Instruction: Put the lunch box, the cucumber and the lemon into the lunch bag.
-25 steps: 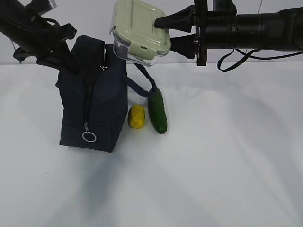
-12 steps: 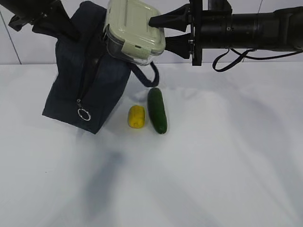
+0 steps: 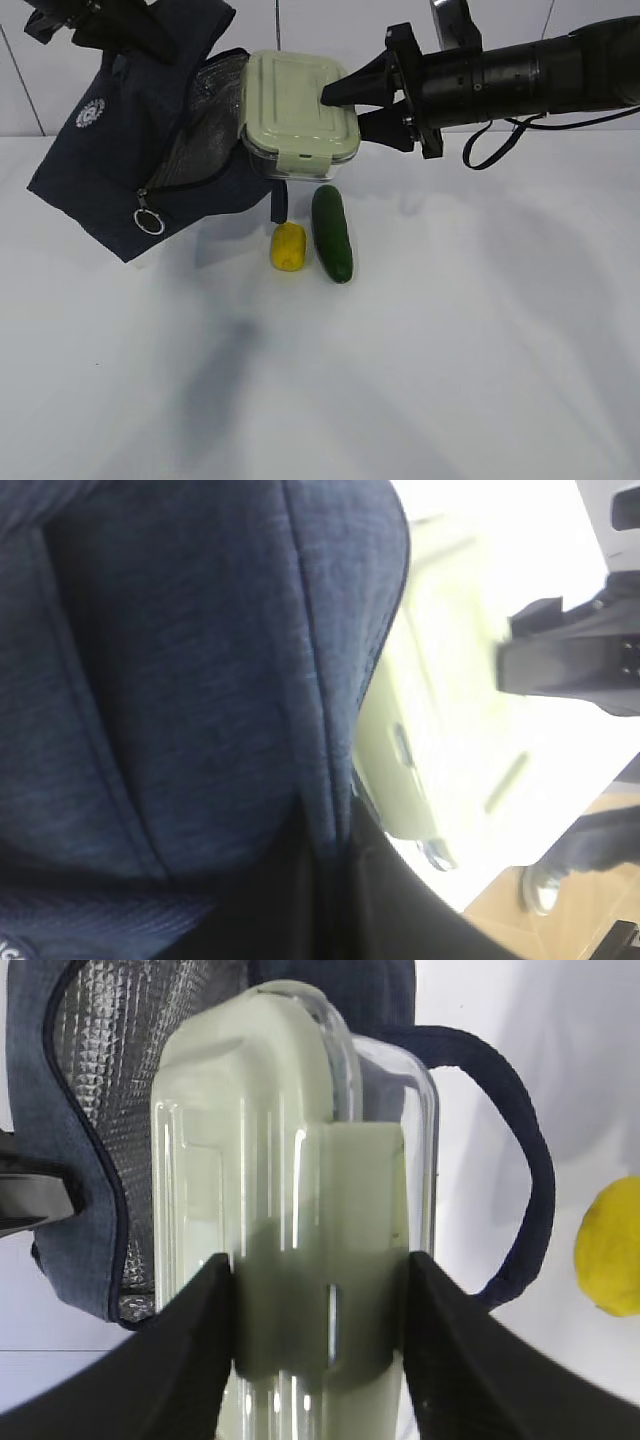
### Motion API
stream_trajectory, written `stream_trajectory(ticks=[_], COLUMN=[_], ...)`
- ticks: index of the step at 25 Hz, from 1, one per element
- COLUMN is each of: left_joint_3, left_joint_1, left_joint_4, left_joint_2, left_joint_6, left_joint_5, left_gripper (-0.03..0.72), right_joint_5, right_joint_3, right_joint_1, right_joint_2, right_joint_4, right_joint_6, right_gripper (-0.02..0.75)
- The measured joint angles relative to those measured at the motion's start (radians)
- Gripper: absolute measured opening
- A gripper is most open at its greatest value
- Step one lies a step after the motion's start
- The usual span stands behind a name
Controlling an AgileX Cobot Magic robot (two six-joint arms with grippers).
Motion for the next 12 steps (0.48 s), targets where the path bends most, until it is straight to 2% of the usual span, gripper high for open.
stream_trajectory(ticks=[12], left_joint_3=[0.0], left_joint_1=[-0.037], left_joint_4=[0.017], left_joint_2=[0.0], left_joint_6=[0.019], left_joint_5=[0.017], left_gripper=[0.008], right_joint_5=[-0.048], right_joint_3=[0.002], right_joint_1=[0.109], right_joint_2=[0.0], right_joint_4=[0.079], right_joint_6=[-0.004], right_gripper=[0.384])
